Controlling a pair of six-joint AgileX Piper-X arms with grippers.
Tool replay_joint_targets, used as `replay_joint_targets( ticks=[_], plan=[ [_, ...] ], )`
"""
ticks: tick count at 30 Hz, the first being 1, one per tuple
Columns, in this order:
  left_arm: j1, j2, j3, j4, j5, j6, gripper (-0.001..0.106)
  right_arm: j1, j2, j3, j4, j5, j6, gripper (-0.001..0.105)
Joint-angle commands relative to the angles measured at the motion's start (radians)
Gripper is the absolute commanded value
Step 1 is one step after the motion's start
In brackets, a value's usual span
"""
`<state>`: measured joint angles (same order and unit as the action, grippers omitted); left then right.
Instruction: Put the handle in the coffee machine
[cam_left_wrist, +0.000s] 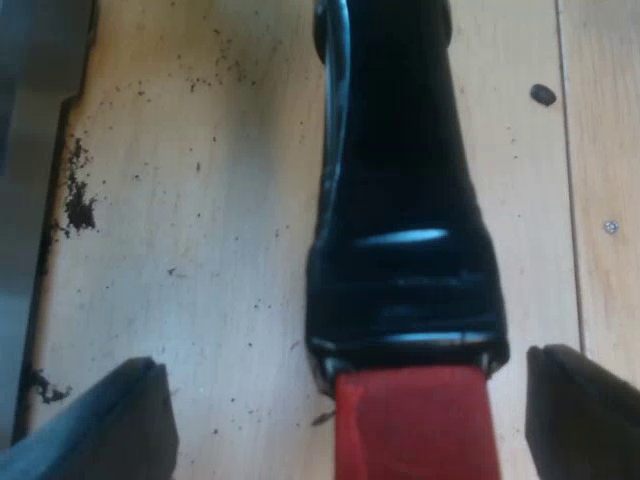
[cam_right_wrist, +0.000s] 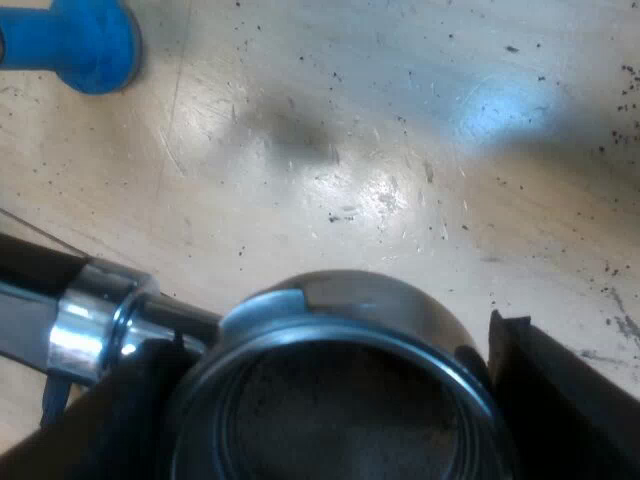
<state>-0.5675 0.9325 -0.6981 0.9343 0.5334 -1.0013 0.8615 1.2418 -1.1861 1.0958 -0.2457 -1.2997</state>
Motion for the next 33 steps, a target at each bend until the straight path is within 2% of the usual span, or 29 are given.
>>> replay_joint_targets(
  ticks=[1, 4, 8, 10, 15, 17, 18, 19, 24, 27, 29, 31, 32, 33],
  plan=[
    [0.001, -0.013, -0.003, -0.005, -0.010, 0.005, 0.068, -0.001, -0.007, -0.016, -0.008, -0.027, 0.001, 0.000],
    [0.001, -0.013, -0.003, 0.000, -0.013, 0.005, 0.060, -0.001, -0.007, -0.016, -0.008, -0.027, 0.002, 0.000],
    [0.001, -0.013, -0.003, 0.002, -0.013, 0.010, 0.040, -0.001, -0.007, -0.016, -0.008, -0.019, 0.020, 0.000],
    [0.001, -0.013, -0.003, 0.002, -0.013, 0.018, 0.033, -0.001, -0.007, -0.016, -0.006, -0.019, 0.019, 0.000],
    [0.001, -0.013, -0.003, 0.002, 0.009, 0.028, 0.024, -0.001, -0.007, -0.016, -0.007, -0.019, 0.019, 0.000],
    [0.001, -0.013, -0.003, 0.002, 0.012, 0.028, 0.012, -0.001, -0.007, -0.016, -0.007, -0.019, 0.019, 0.000],
    [0.001, -0.013, -0.003, 0.002, 0.012, 0.032, 0.009, -0.001, -0.007, -0.016, -0.007, -0.019, 0.019, 0.000],
    [0.001, -0.013, -0.003, 0.002, 0.019, 0.044, 0.000, -0.001, -0.007, -0.016, -0.007, -0.019, 0.019, 0.000],
    [0.001, -0.013, -0.003, 0.002, 0.047, 0.044, 0.000, -0.001, -0.007, -0.016, -0.007, 0.004, 0.024, 0.003],
    [0.001, -0.013, -0.003, 0.002, 0.069, 0.044, 0.000, -0.001, -0.007, -0.016, -0.007, 0.005, 0.024, 0.029],
    [0.001, -0.013, -0.003, 0.002, 0.088, 0.044, 0.000, -0.001, -0.007, -0.018, -0.009, 0.019, 0.024, 0.058],
    [0.001, -0.013, -0.003, -0.003, 0.105, 0.044, 0.000, -0.001, -0.007, -0.025, -0.012, 0.039, 0.024, 0.077],
    [0.001, -0.013, -0.003, -0.012, 0.110, 0.044, 0.000, -0.001, -0.007, -0.034, -0.014, 0.064, 0.024, 0.081],
    [0.001, -0.013, -0.003, -0.018, 0.110, 0.044, 0.000, -0.001, -0.007, -0.040, -0.014, 0.080, 0.024, 0.081]
  ],
)
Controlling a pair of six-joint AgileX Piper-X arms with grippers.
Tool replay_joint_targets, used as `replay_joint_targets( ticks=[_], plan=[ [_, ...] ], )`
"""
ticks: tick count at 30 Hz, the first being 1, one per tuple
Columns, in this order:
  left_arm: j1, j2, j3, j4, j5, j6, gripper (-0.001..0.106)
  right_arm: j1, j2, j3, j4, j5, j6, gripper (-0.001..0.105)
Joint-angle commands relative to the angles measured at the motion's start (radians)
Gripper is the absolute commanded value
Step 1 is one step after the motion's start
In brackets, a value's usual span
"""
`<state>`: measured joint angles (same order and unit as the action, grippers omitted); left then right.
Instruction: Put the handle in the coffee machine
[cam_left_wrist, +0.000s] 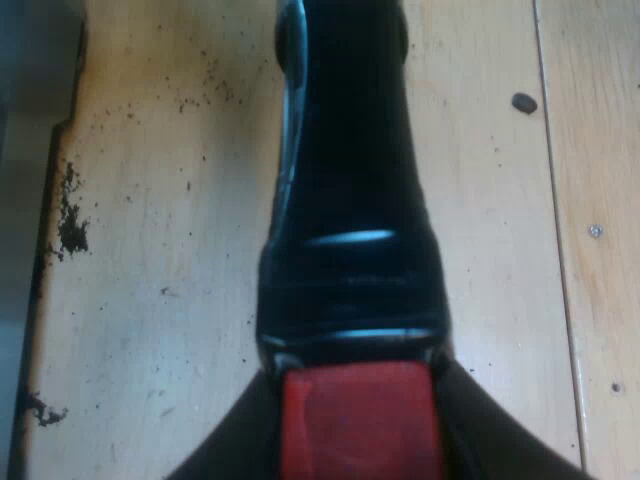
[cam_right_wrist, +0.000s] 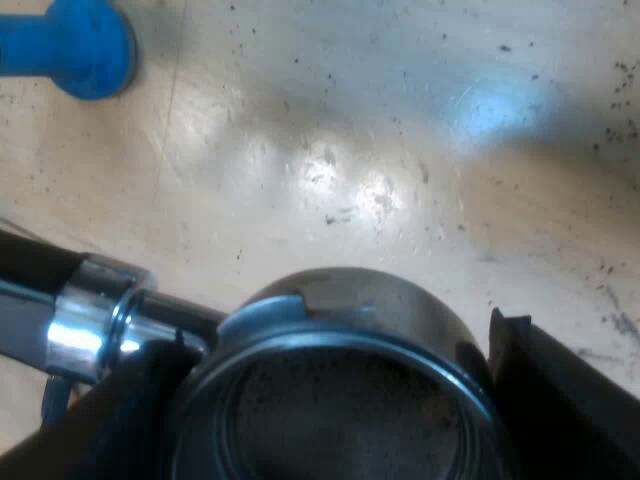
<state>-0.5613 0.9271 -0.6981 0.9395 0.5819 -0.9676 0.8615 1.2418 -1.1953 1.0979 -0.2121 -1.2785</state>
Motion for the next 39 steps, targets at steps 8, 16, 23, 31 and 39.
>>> replay_joint_targets(
  ticks=[8, 16, 23, 31, 39],
  plan=[
    [0.030, -0.008, -0.003, -0.048, 0.105, 0.009, 0.000, -0.001, -0.007, -0.162, 0.018, 0.226, -0.032, 0.081],
    [0.203, -0.040, -0.003, -0.037, 0.144, 0.027, 0.000, 0.091, -0.029, -0.223, 0.072, 0.423, -0.034, 0.081],
    [0.343, -0.041, -0.003, 0.046, 0.198, 0.023, 0.000, 0.278, -0.029, -0.218, 0.042, 0.681, 0.048, 0.080],
    [0.517, -0.041, -0.003, 0.081, 0.201, 0.076, 0.000, 0.458, -0.029, -0.103, -0.144, 0.934, 0.094, 0.080],
    [0.609, -0.026, -0.003, 0.081, 0.202, 0.155, 0.000, 0.556, -0.026, 0.090, -0.474, 1.152, 0.087, 0.080]
  ],
)
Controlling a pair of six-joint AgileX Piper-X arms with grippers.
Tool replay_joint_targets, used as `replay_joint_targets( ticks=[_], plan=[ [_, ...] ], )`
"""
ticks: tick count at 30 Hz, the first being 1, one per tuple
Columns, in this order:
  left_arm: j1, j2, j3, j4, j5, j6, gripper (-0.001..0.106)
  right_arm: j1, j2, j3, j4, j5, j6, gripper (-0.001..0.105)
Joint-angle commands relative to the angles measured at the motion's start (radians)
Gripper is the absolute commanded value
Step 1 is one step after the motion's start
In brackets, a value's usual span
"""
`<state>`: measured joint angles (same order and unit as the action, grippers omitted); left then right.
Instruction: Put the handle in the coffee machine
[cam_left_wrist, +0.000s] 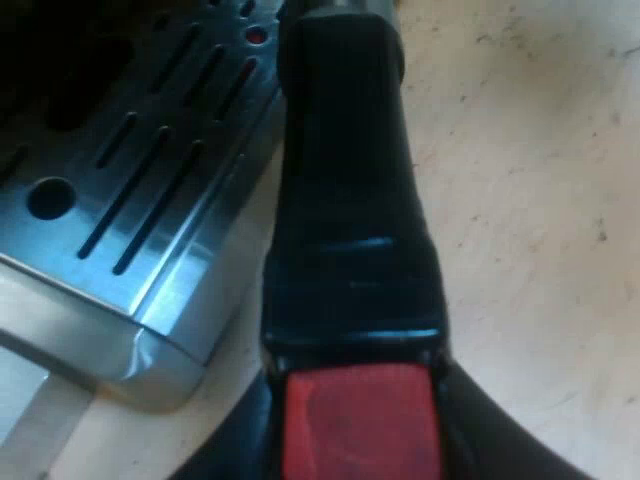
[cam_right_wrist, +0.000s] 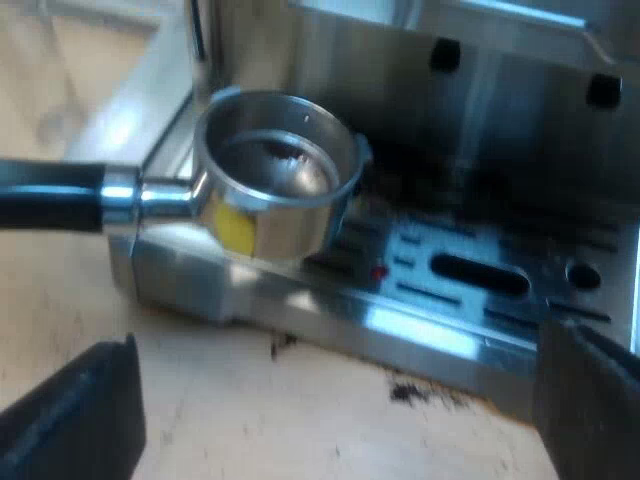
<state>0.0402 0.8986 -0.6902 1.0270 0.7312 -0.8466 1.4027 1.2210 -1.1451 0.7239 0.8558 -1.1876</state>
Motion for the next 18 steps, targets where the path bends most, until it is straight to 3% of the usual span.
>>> replay_joint_targets(
  ticks=[1, 5, 18],
  plan=[
    [0.007, 0.013, -0.011, -0.007, 0.053, 0.049, 0.000, 0.022, -0.004, 0.063, -0.140, 0.115, -0.004, 0.080],
    [0.007, 0.045, -0.011, -0.039, 0.055, 0.068, 0.000, 0.020, 0.012, 0.133, -0.280, 0.177, -0.004, 0.080],
    [0.007, 0.153, -0.011, -0.151, 0.078, 0.068, 0.000, 0.020, 0.104, 0.159, -0.447, 0.126, -0.018, 0.081]
  ],
)
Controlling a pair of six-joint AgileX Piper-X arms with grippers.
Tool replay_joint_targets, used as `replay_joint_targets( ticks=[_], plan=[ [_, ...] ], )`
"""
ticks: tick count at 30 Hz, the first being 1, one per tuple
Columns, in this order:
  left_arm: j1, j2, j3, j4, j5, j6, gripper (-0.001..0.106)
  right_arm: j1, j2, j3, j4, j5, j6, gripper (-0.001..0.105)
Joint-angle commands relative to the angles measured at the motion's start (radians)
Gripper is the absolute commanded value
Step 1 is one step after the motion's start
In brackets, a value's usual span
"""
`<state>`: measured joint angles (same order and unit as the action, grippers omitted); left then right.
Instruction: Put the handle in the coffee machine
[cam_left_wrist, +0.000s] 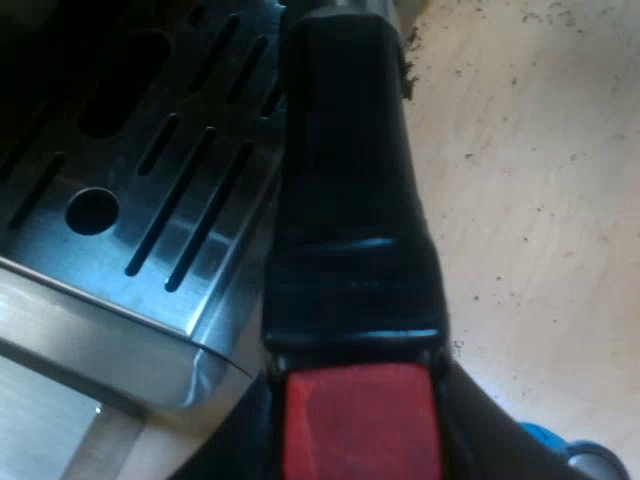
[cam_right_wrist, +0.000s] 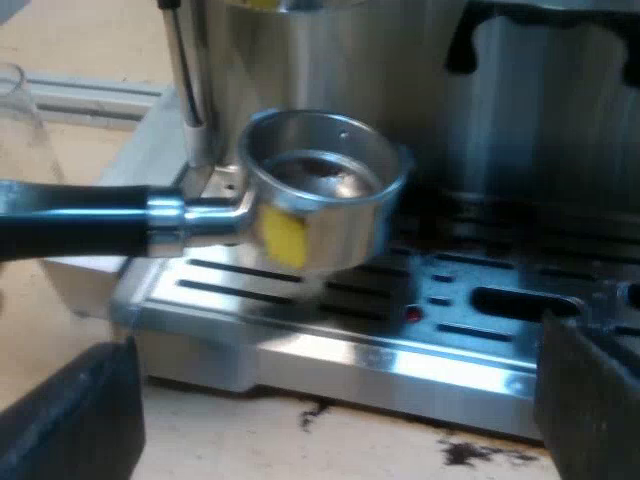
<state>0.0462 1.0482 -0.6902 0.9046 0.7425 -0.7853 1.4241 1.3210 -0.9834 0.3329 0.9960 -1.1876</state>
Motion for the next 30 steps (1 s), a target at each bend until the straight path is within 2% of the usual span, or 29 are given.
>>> replay_joint_targets(
  ticks=[1, 2, 5, 9, 10, 14, 17, 23, 30],
  plan=[
    [0.005, 0.012, -0.011, -0.029, 0.069, 0.007, 0.000, -0.001, 0.013, -0.003, -0.080, -0.003, -0.044, 0.081],
    [0.013, 0.020, -0.011, -0.029, 0.080, 0.007, 0.000, -0.001, 0.027, -0.003, -0.117, 0.023, -0.090, 0.081],
    [0.054, 0.041, -0.011, -0.046, 0.113, 0.007, 0.000, -0.001, 0.075, -0.003, -0.211, 0.057, -0.172, 0.077],
    [0.114, 0.062, -0.011, -0.079, 0.138, 0.007, 0.000, -0.001, 0.140, -0.003, -0.333, 0.069, -0.249, 0.065],
    [0.127, 0.071, -0.011, -0.079, 0.167, 0.017, 0.000, -0.001, 0.163, -0.003, -0.380, 0.079, -0.263, 0.063],
    [0.129, 0.112, -0.011, -0.078, 0.178, 0.061, 0.000, -0.012, 0.239, -0.003, -0.525, 0.132, -0.324, 0.063],
    [0.129, 0.136, -0.011, -0.103, 0.178, 0.063, 0.000, -0.021, 0.285, -0.003, -0.616, 0.154, -0.366, 0.063],
    [0.126, 0.158, -0.011, -0.171, 0.193, 0.063, 0.000, -0.060, 0.352, -0.003, -0.742, 0.217, -0.388, 0.063],
    [0.126, 0.180, -0.011, -0.233, 0.208, 0.070, 0.000, -0.106, 0.375, -0.003, -0.809, 0.190, -0.388, 0.063]
  ],
)
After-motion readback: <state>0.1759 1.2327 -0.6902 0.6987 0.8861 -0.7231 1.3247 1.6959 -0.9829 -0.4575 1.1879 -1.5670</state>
